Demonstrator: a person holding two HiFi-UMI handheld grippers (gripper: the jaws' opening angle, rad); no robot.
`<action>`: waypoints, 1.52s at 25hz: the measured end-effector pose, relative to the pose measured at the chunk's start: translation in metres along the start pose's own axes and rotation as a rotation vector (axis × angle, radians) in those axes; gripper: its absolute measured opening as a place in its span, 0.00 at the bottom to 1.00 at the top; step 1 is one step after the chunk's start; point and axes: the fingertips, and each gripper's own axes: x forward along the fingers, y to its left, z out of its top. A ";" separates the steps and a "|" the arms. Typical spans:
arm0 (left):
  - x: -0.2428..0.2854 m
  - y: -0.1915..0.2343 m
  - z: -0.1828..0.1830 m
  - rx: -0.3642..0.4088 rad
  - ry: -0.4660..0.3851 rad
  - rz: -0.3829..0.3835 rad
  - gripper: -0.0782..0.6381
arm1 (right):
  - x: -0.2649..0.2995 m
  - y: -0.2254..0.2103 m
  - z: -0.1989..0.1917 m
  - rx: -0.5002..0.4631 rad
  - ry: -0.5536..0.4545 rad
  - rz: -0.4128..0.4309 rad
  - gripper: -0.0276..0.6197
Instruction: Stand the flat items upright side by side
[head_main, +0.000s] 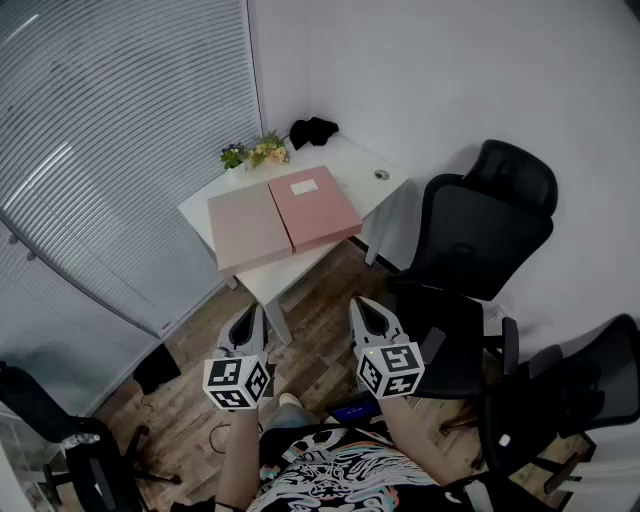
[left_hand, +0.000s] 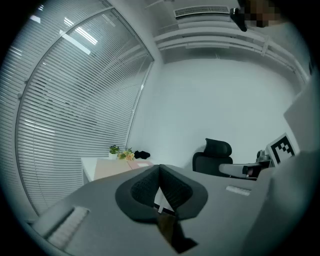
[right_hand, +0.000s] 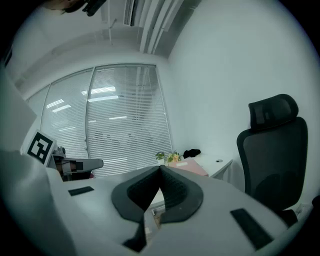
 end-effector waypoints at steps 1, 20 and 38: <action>0.001 -0.001 -0.001 0.006 0.003 -0.002 0.11 | 0.000 -0.001 -0.001 0.001 0.003 -0.002 0.05; -0.004 -0.004 0.004 -0.072 -0.070 -0.003 0.13 | -0.003 -0.033 -0.002 0.107 0.007 0.013 0.06; 0.137 0.054 -0.027 -0.084 0.090 -0.023 0.30 | 0.118 -0.087 -0.022 0.226 0.094 0.019 0.26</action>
